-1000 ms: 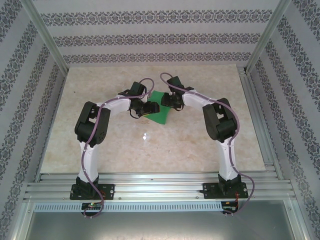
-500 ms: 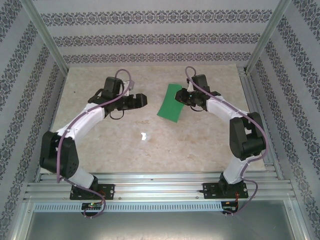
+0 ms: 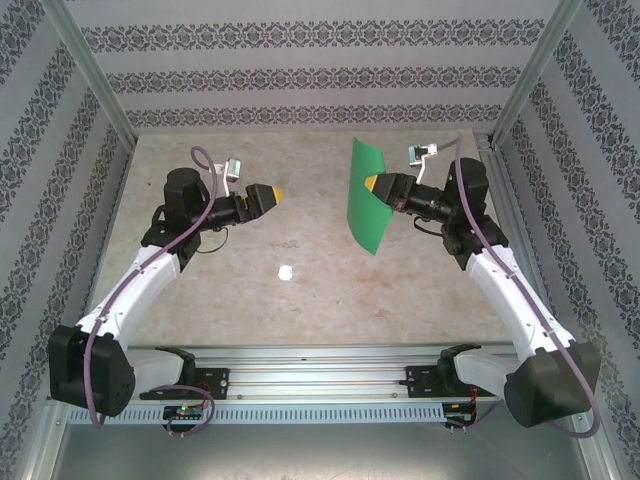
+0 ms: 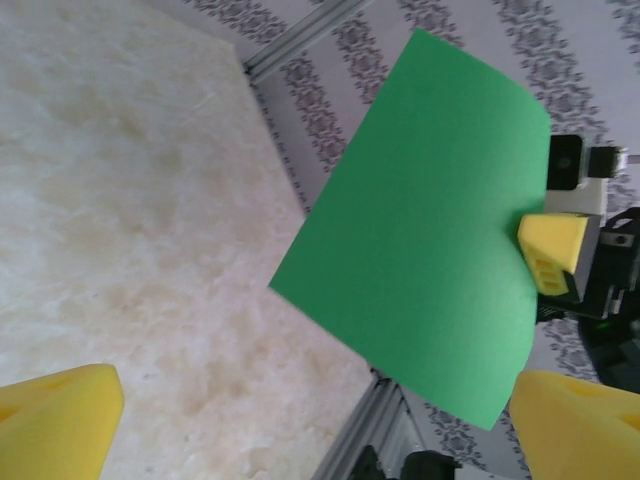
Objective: Fold a paper plane with a square sheet of paper (fold left side to right side)
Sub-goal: Place a square sheet of paper at the center of the table.
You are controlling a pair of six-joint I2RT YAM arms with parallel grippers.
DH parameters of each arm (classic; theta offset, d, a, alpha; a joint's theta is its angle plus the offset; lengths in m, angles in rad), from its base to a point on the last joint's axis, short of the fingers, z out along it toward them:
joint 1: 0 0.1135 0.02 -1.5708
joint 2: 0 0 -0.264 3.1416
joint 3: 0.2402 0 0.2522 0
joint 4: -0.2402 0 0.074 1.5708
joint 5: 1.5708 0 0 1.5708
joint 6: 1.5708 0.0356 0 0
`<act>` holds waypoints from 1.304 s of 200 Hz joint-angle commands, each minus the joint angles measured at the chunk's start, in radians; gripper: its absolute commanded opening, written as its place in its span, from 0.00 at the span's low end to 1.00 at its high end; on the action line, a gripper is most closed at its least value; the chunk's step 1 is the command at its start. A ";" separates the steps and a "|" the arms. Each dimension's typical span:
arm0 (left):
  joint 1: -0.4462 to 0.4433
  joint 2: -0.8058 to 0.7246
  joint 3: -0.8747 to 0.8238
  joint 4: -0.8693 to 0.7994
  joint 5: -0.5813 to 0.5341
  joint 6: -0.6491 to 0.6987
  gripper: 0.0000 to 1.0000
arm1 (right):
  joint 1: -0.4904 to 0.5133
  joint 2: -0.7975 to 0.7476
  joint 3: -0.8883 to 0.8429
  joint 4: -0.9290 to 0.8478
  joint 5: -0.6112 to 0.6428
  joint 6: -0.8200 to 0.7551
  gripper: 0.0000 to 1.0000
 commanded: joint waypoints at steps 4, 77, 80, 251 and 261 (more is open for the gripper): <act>-0.028 -0.040 0.014 0.214 0.093 -0.122 1.00 | 0.029 -0.046 -0.019 0.206 -0.127 0.198 0.18; -0.148 -0.013 0.101 0.311 0.110 -0.141 1.00 | 0.147 -0.057 0.046 0.412 -0.120 0.376 0.18; -0.151 -0.010 0.104 0.312 0.111 -0.142 1.00 | 0.151 -0.057 0.050 0.413 -0.119 0.378 0.18; -0.205 -0.036 0.155 0.205 0.128 -0.034 0.21 | 0.118 -0.115 0.024 0.246 -0.058 0.279 0.18; -0.205 -0.036 0.157 0.190 0.122 -0.025 0.16 | 0.100 -0.122 0.017 0.219 -0.061 0.260 0.18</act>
